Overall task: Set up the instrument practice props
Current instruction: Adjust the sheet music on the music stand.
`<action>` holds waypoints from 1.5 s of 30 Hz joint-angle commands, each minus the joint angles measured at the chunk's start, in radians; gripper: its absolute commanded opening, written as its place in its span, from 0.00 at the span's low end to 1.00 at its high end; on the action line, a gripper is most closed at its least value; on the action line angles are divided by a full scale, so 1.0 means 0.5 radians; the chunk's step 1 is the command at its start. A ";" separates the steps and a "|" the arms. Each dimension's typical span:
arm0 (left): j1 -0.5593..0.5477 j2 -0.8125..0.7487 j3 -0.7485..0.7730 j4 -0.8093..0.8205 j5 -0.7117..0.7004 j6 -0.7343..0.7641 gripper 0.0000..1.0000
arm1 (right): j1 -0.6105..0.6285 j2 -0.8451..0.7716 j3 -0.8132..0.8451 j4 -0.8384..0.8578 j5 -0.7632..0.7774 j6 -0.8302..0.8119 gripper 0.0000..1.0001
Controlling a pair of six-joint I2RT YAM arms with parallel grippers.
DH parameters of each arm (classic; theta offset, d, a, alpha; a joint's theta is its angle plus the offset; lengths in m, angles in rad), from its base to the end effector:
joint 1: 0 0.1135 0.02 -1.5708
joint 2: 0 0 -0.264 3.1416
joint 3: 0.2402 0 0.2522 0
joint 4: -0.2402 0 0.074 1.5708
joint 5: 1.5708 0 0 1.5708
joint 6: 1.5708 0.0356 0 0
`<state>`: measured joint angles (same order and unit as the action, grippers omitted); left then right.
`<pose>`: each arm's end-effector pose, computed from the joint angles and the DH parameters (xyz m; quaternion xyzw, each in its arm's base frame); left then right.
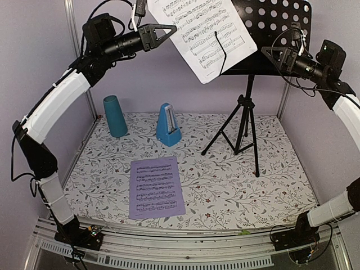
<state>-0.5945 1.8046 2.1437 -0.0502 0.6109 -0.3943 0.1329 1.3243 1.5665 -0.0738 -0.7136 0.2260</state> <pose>0.3126 -0.2360 0.5378 0.2968 0.5433 -0.5210 0.5876 0.2729 0.0600 0.5034 -0.2384 0.6163 0.3495 0.6642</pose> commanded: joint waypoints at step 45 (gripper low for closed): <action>0.070 0.431 0.661 -0.111 0.224 -0.086 0.00 | -0.048 0.411 0.309 0.658 -0.462 0.926 0.65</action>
<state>-0.5709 2.0087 2.4565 -0.1070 0.7078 -0.4240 0.0914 1.5047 1.6802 0.2203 -0.9165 0.6563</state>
